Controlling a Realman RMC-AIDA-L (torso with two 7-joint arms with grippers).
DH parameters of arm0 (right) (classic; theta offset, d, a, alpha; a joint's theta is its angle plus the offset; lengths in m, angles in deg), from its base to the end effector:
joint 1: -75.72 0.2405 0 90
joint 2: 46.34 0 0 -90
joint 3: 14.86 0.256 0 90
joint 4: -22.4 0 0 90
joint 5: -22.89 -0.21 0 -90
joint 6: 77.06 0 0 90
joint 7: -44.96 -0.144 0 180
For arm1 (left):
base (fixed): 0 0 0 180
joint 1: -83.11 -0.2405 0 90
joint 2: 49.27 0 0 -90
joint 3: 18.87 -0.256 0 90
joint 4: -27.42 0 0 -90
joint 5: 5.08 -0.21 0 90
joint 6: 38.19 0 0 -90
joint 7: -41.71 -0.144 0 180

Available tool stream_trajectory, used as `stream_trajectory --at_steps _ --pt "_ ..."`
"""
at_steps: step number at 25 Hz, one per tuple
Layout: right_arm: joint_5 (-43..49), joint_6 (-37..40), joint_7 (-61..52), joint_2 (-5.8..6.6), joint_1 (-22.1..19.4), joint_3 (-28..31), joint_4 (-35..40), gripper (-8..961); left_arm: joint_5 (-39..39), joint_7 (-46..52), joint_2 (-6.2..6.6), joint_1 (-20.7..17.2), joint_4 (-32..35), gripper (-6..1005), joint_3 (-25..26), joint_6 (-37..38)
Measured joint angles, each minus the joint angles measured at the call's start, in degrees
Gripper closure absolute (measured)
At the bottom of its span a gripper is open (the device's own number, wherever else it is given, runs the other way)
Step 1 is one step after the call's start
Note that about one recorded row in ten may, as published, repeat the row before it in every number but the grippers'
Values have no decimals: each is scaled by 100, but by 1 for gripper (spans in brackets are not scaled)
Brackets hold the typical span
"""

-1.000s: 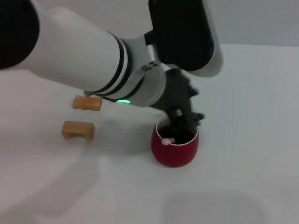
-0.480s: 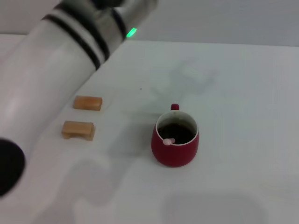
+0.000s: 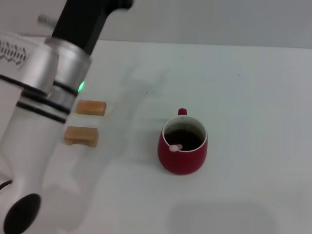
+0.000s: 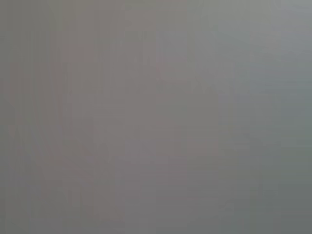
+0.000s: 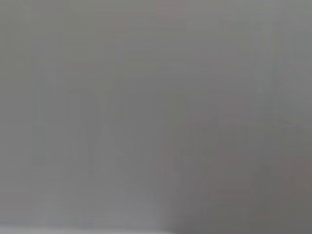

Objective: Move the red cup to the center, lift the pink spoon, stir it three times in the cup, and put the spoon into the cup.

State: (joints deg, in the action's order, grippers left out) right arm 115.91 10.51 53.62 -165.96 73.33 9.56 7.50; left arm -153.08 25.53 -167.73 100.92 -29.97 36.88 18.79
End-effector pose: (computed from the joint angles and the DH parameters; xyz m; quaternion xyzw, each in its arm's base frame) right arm 0.4096 0.1399 0.0136 -0.5322 0.2621 0.1639 0.7882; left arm -0.1337 0.3396 -0.0155 -0.6881 -0.0258 -0.4524 0.5667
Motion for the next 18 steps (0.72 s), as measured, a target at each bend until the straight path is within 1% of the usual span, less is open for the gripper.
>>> stream_trajectory --at_steps 1,2,4,7,10,12,14,16,18 --pt "-4 146 16 -2 -22 -3 -2 953 38 22 -7 28 382 191 112 17" --pt "-4 278 25 -5 -47 -15 -6 953 73 51 -16 40 600 191 179 28" --pt "-6 545 25 -10 -95 -15 -11 953 304 193 -25 62 1294 191 333 56" --pt "-9 874 -6 -14 -137 14 -14 953 570 464 -11 109 2059 191 374 97" --pt "-8 1190 -84 -14 -143 -6 -23 940 693 1053 -6 87 2713 191 408 318" --pt "47 1398 -309 6 -134 -67 -25 928 698 1364 -4 21 2961 191 408 495" --pt "108 1526 -542 21 -100 -159 -5 915 698 1471 -7 -59 3060 191 411 564" --pt "117 1549 -594 22 -46 -223 5 877 697 1462 -15 -129 3111 191 417 578" --pt "116 1532 -595 18 6 -240 12 877 685 1424 -18 -150 3187 191 378 581"
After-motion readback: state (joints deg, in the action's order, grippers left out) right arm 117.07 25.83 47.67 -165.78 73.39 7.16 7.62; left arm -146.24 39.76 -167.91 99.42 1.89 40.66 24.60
